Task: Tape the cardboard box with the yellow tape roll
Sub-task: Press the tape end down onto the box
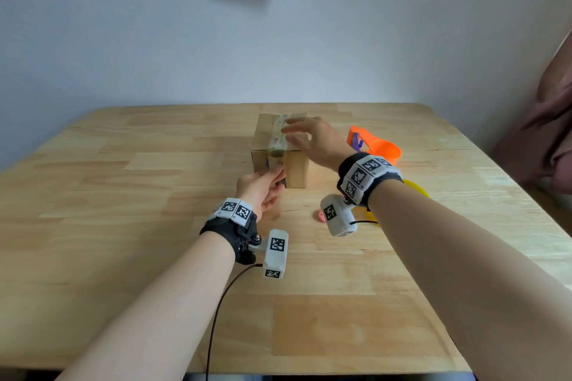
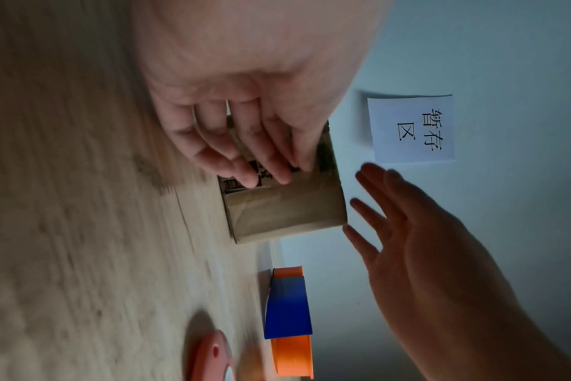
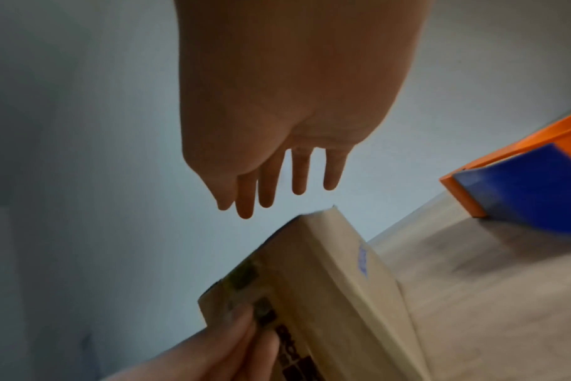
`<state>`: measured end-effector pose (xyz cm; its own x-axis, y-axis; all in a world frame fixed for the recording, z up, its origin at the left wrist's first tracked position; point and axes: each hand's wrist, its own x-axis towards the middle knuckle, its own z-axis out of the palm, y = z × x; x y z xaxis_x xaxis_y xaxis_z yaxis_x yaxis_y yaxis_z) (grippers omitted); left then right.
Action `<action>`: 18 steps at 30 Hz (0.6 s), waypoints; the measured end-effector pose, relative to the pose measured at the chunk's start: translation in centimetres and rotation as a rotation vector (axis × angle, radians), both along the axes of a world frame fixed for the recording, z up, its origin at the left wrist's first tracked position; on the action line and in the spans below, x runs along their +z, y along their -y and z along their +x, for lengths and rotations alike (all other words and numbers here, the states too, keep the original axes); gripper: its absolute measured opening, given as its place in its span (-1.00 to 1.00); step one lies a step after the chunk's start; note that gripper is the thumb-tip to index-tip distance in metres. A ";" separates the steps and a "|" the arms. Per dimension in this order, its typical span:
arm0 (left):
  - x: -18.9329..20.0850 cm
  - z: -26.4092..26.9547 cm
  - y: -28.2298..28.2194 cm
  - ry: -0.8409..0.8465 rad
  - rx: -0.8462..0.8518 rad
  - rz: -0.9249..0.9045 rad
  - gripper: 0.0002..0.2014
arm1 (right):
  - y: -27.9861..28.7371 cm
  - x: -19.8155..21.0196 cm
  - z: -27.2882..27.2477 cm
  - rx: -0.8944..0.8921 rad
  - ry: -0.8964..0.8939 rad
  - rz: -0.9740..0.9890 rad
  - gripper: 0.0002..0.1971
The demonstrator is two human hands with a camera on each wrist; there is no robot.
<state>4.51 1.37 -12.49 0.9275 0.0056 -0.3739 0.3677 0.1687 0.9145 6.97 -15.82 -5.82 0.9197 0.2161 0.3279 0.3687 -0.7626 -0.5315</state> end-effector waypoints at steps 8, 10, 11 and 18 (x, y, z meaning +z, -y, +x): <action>-1.0 1.1 -1.2 0.020 -0.045 -0.043 -0.79 | -1.7 -3.7 3.8 0.069 -0.144 -0.042 -0.52; -1.2 1.4 -1.2 0.017 -0.044 -0.066 -0.82 | -1.5 -4.1 4.1 0.051 -0.131 0.054 -0.63; -1.4 1.5 -1.2 0.016 -0.042 -0.080 -0.83 | -1.4 -4.1 4.1 0.038 -0.130 0.086 -0.64; -2.0 2.4 -1.1 -0.001 -0.047 -0.136 -0.83 | -1.7 -4.6 3.9 -0.007 -0.076 0.122 -0.39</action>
<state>6.96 2.46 -14.53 0.9251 -0.0889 -0.3692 0.3791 0.2740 0.8839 10.92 -14.15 -10.43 0.9440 0.1729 0.2810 0.3193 -0.6931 -0.6462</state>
